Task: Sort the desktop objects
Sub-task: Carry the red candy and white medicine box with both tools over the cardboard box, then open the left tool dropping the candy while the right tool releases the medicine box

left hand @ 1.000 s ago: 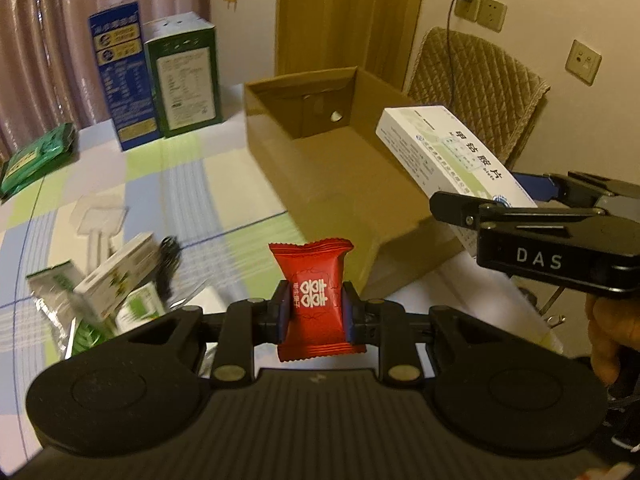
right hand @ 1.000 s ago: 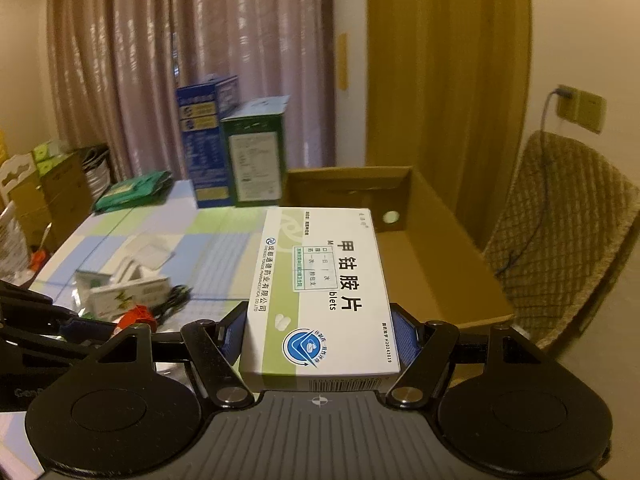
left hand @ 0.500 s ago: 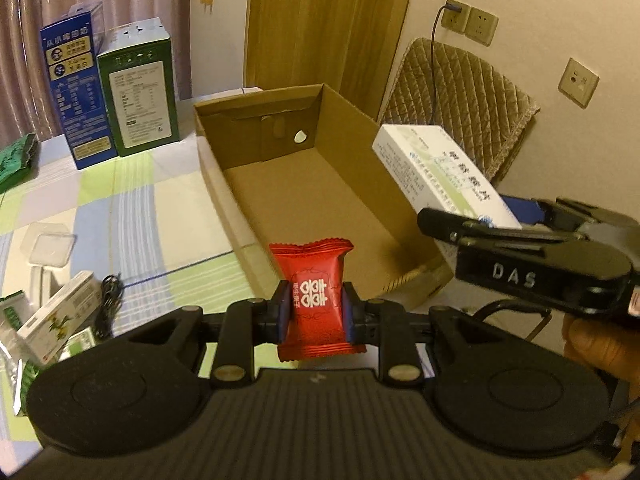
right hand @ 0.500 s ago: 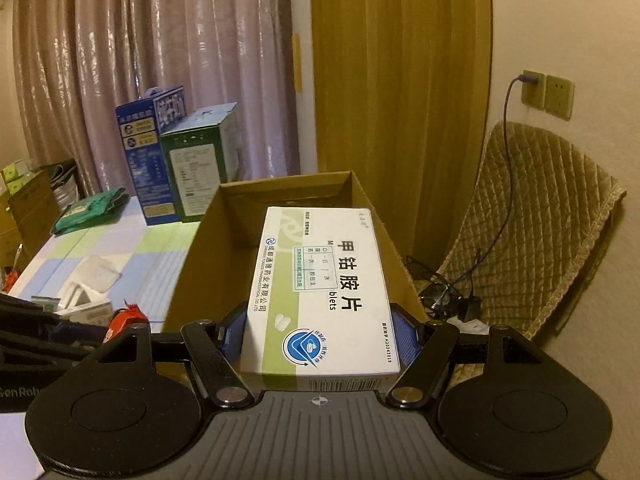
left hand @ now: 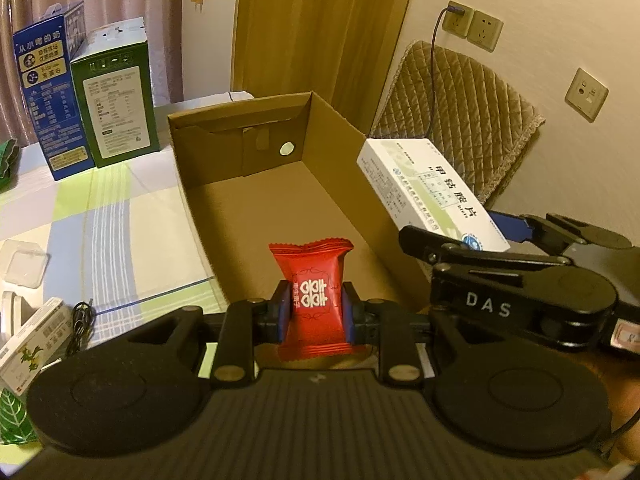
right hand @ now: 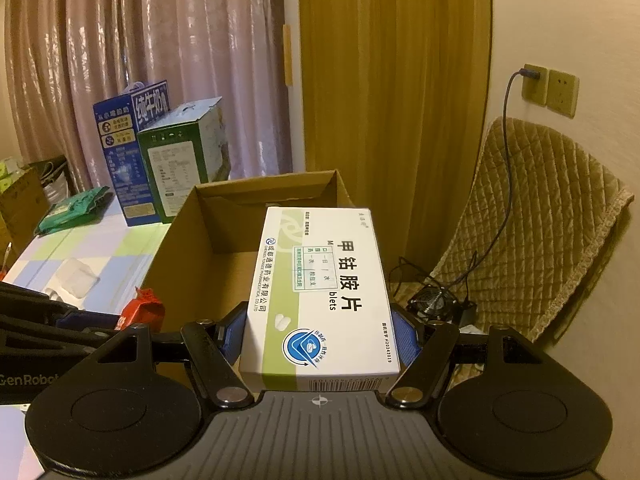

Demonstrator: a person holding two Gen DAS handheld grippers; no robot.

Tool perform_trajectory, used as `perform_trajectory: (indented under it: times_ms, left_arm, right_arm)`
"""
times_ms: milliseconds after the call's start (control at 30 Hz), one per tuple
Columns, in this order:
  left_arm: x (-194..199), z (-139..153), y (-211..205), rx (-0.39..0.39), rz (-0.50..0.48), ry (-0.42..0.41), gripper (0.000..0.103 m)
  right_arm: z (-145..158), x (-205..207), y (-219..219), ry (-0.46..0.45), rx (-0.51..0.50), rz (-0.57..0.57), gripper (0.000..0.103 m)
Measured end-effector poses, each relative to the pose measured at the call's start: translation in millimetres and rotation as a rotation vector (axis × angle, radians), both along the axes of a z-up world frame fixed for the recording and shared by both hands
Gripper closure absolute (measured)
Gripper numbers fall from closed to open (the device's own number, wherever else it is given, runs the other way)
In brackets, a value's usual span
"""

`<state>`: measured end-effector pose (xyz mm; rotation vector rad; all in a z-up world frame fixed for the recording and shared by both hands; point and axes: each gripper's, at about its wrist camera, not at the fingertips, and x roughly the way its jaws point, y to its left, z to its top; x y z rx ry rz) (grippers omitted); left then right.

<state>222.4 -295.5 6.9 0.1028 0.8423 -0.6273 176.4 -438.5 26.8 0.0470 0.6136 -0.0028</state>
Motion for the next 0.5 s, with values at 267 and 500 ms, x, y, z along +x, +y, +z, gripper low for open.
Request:
perform_trajectory:
  times_ms: [267,500]
  left_arm:
    - [10.3,-8.1,-5.3,-0.003,0.020,0.018,0.082]
    - [15.7,-11.0,-3.7,-0.004,0.037,0.008,0.067]
  right_arm:
    - [-4.6,9.5,-6.4,0.010,0.002,-0.002,0.035]
    - [-8.9,13.7,-9.5,0.018,0.009,-0.005,0.035]
